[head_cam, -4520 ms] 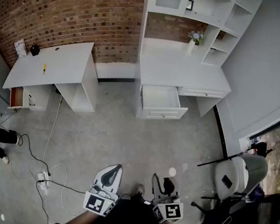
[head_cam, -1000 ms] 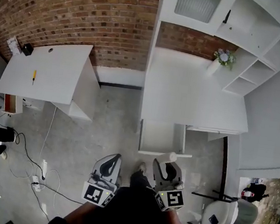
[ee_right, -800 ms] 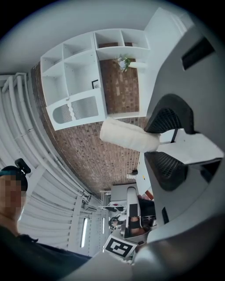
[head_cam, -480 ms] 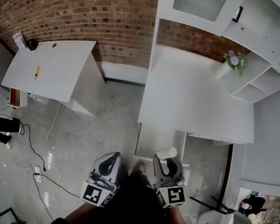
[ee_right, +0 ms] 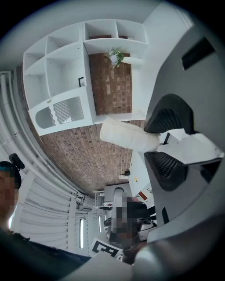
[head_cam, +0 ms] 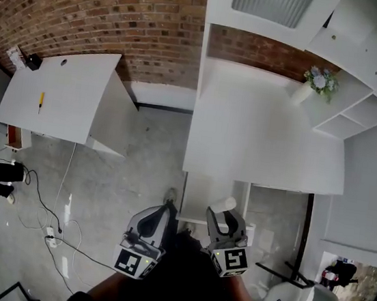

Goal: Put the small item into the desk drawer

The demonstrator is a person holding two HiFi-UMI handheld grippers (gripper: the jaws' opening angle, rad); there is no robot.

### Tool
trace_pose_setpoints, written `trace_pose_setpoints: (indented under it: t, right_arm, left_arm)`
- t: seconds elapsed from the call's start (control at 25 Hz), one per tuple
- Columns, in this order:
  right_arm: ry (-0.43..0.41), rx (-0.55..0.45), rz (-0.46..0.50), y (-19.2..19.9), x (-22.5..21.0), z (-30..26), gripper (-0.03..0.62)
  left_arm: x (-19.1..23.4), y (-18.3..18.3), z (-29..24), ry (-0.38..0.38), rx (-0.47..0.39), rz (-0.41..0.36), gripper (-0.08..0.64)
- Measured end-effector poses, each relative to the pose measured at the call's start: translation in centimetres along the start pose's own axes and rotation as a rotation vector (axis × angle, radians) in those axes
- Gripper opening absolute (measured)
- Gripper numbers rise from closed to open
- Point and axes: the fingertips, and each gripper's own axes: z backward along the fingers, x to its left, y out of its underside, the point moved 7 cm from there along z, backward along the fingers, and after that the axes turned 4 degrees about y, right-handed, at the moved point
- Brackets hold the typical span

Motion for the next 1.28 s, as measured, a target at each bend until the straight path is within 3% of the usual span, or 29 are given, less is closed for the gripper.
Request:
trace_pose_setpoints:
  t: [0.24, 0.56, 1.28]
  right_arm:
    - [-0.002, 0.068, 0.002, 1.7, -1.1, -3.5, 0.146]
    - [-0.035, 0.184, 0.022, 4.8, -1.9, -7.1, 0.146]
    - [-0.151, 0.547, 0.088, 18.7, -2.8, -13.0, 0.146]
  left_arm:
    - [2.1, -0.1, -2.4, 0.014, 0.001, 0.001, 0.023]
    - [3.5, 0.0, -4.4, 0.004, 0.053, 0.064, 0.023]
    - [6.7, 2.4, -7.3, 0.0, 0.096, 0.108, 0.022]
